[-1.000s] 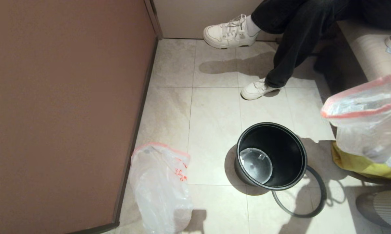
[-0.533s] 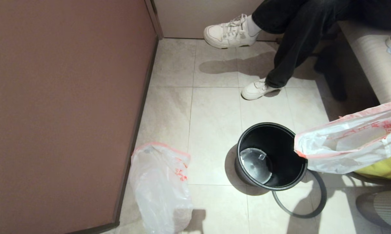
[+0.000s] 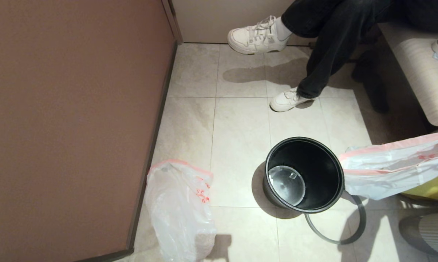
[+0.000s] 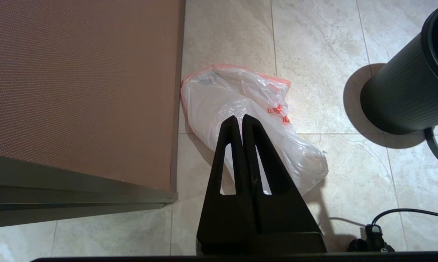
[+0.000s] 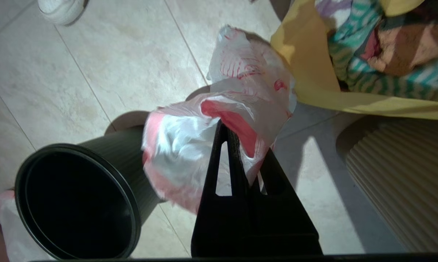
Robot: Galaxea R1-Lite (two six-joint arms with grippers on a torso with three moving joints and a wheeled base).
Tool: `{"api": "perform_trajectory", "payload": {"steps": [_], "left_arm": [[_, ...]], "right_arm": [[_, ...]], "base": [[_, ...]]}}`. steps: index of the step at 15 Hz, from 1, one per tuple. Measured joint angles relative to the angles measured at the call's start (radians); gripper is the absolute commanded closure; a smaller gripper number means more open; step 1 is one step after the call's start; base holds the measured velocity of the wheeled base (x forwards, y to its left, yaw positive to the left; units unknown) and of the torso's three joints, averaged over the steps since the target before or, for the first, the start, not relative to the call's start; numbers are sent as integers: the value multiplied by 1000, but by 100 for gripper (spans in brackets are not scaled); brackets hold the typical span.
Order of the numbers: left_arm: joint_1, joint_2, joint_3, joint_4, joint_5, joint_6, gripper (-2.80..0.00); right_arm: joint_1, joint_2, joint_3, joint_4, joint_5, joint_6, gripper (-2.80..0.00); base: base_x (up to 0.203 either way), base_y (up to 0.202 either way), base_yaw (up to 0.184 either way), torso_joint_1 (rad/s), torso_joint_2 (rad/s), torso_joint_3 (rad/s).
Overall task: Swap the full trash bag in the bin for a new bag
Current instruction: Place the trash bag on the floor
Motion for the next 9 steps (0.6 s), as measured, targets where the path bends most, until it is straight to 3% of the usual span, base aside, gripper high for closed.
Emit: {"api": "perform_trajectory", "payload": {"steps": [5, 9], "left_arm": [[1, 0, 0, 0, 0, 0, 0], [1, 0, 0, 0, 0, 1, 0]], "right_arm": [[3, 25, 62, 1, 3, -44, 0], [12, 33, 157, 2, 9, -193, 0]], "base": [[0, 0, 0, 0, 0, 0], [0, 0, 0, 0, 0, 0]]}}
